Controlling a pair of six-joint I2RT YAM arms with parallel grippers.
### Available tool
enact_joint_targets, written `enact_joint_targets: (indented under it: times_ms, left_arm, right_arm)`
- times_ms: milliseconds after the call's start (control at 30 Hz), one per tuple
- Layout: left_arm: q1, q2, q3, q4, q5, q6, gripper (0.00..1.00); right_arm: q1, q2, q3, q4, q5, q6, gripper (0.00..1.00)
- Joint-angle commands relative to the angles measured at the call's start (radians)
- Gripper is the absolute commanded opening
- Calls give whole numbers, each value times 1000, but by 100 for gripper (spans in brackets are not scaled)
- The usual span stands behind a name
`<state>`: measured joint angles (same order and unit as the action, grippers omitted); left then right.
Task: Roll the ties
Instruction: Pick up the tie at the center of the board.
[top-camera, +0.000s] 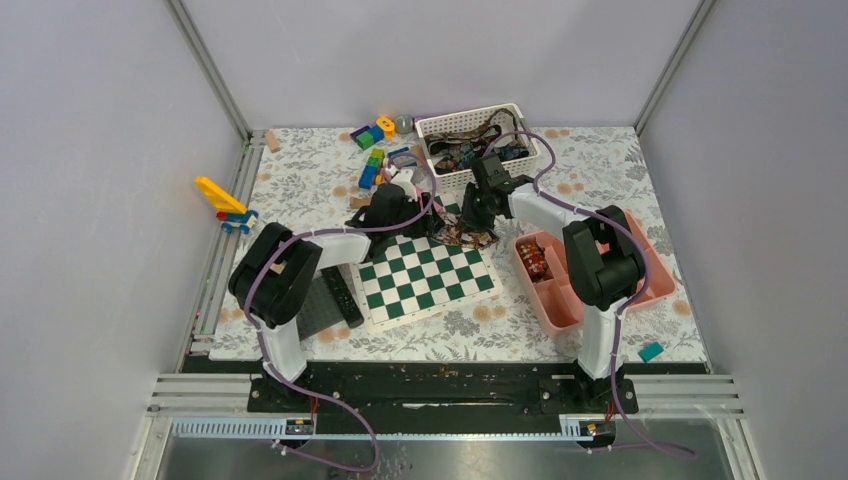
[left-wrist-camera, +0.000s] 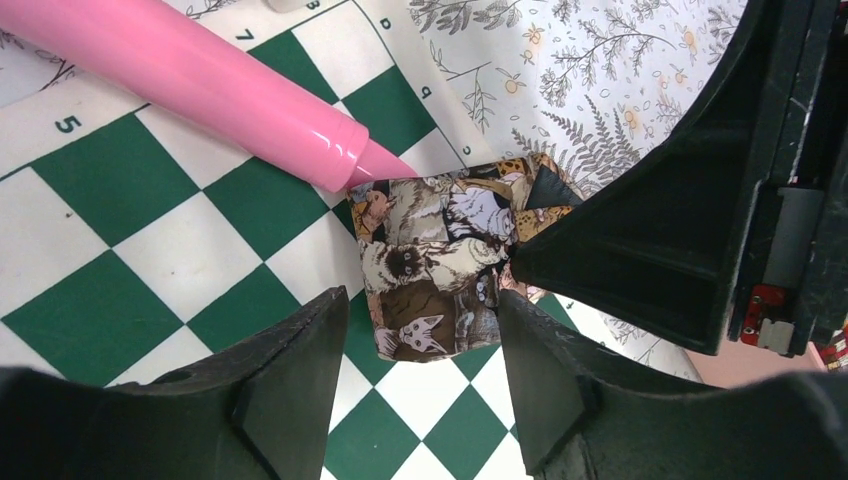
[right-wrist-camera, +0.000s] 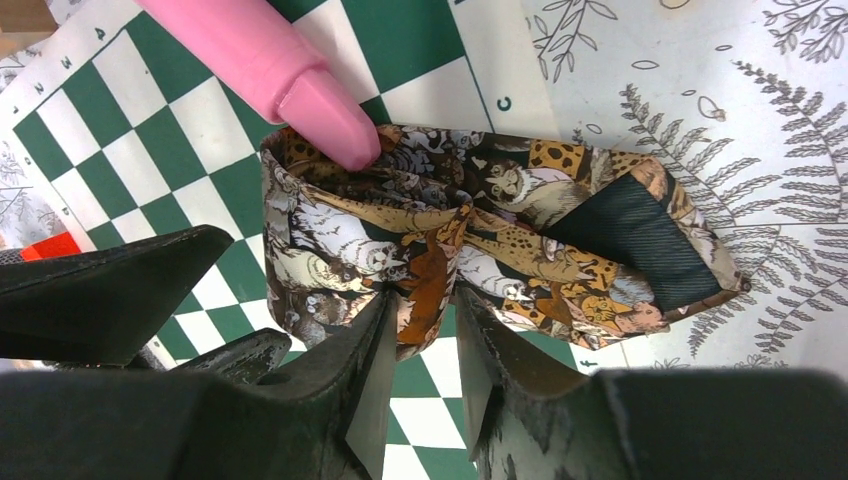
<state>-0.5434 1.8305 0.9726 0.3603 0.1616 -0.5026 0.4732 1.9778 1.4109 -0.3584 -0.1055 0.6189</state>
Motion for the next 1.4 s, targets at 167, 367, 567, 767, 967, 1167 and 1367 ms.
enact_joint_targets:
  times_ms: [167,367,567,767,967,1167,1367]
  left_arm:
    - [3,36,52,86,75,-30,63]
    - [4,52,48,99,78,-51,68]
    - [4,72,55,109,81,-66,72]
    - [2,99,64,147,132,-97,74]
    - [2,110,55,164,146,-111,74]
    - [2,80,37,171,135,-115,74]
    - [3,16,28,126,67,-98,74]
  right_arm:
    - [8,1,10,-64,74,-25,35]
    - [7,3,12,-87,90,-27,34]
    - [7,6,13,-100,95,-29,35]
    - [3,5,13,-111,101,-29,35]
    - [-4,-4,10,-113,100,-29,34]
    - [-4,-67,-39,-36,52,-31,36]
    - [-4,-149,-81,47,-10,-14,38]
